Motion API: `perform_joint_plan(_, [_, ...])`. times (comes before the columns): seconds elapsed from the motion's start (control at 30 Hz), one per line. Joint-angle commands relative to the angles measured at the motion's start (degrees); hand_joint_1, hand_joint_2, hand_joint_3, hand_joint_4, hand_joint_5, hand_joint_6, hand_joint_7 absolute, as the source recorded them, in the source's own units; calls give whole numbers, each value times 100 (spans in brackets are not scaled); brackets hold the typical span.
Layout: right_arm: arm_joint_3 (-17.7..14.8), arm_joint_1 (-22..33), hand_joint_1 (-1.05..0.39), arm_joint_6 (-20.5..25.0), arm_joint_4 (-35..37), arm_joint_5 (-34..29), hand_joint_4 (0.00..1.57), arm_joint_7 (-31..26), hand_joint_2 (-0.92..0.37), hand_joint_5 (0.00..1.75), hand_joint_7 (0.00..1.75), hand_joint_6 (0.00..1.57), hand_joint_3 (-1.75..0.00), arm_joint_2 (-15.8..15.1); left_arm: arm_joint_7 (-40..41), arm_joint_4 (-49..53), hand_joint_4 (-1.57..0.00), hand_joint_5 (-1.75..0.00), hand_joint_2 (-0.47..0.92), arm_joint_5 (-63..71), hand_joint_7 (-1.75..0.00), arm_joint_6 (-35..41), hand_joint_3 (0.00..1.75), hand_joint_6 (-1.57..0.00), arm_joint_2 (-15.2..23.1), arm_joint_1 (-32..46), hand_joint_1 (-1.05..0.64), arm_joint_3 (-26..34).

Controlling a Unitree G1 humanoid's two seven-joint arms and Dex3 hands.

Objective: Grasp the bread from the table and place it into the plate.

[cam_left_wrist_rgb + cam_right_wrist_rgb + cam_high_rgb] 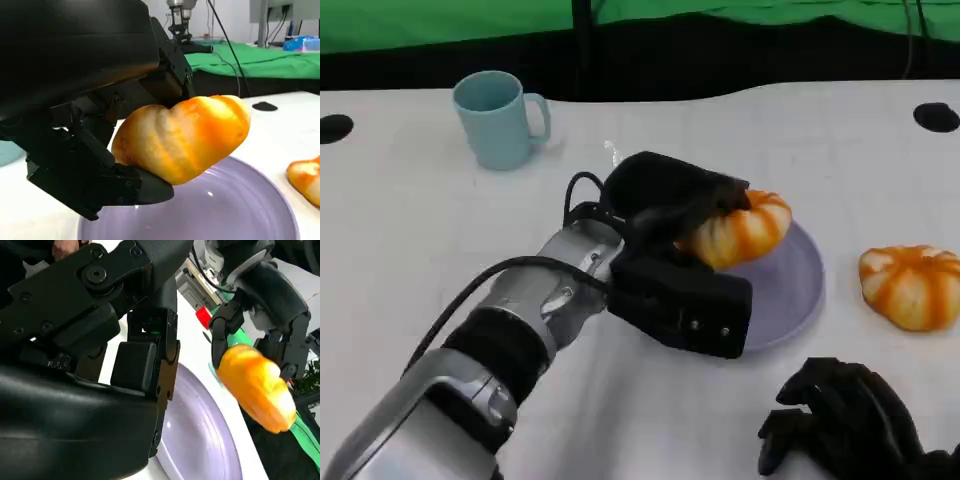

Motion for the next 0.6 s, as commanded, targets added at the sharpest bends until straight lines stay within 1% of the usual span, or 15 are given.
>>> perform_joint_plan(0.03, [5,55,-104,-70,-48,16,155,13,-75,78,35,157,0,-11,-95,277,-76,-171,80,-144,-67,-178,55,-88,-15,-253,-31,8])
perform_joint_plan(0.1, [12,66,-104,-83,-67,5,155,-12,-75,78,36,157,0,-5,-273,330,-68,-163,89,-188,-77,-170,34,-78,-21,-297,-34,6])
perform_joint_plan(0.13, [15,72,-104,-75,-79,7,155,-20,-75,78,36,157,0,-5,-362,339,-63,-154,91,-171,-73,-162,30,-72,-3,-326,-35,-36])
perform_joint_plan(0.17, [17,76,-104,-68,-88,10,155,-26,-75,78,36,157,0,-4,-419,339,-61,-146,91,-157,-62,-158,26,-68,12,-344,-37,-65])
perform_joint_plan(0.2, [18,83,-104,-55,-104,11,155,-46,-75,78,36,157,0,0,-478,346,-61,-141,92,-149,-55,-139,23,-67,21,-354,-37,-84])
perform_joint_plan(0.23, [22,90,-105,-57,-115,1,156,-65,-75,78,37,157,0,2,-584,346,-54,-130,92,-95,-38,-71,19,-58,39,-375,-43,-138])
perform_joint_plan(0.27, [25,94,-105,-59,-122,-5,156,-79,-75,78,37,157,0,3,-665,341,-47,-119,92,-64,-28,-15,20,-51,51,-390,-49,-176])
perform_joint_plan(0.33, [35,100,-105,-53,-133,-6,156,-88,-75,78,38,157,0,-5,-886,297,-36,-105,92,-1,-17,134,21,-43,80,-426,-57,-270])
perform_joint_plan(0.37, [40,102,-105,-46,-137,-1,156,-88,-75,78,38,157,0,-11,-998,266,-33,-80,92,23,-11,210,22,-37,93,-441,-65,-314])
perform_joint_plan(0.4, [37,96,-105,-41,-126,27,156,-56,-75,79,38,157,0,-16,-1194,180,-36,-59,92,94,-6,328,23,-35,130,-467,-69,-383])
perform_joint_plan(0.43, [33,92,-104,-51,-111,45,155,-32,-75,78,37,157,0,-16,-1375,91,-31,-38,92,163,-3,432,26,-28,167,-490,-80,-447])
perform_joint_plan(0.5, [27,87,-104,-68,-93,62,155,-9,-75,78,36,157,0,-14,-1572,-52,-27,-23,92,223,-1,556,30,-23,214,-494,-87,-512])
perform_joint_plan(0.6, [20,69,-104,-25,-85,83,155,14,-74,77,35,157,0,-31,-1850,-282,-22,-17,92,265,0,711,32,-19,275,-484,-92,-561])
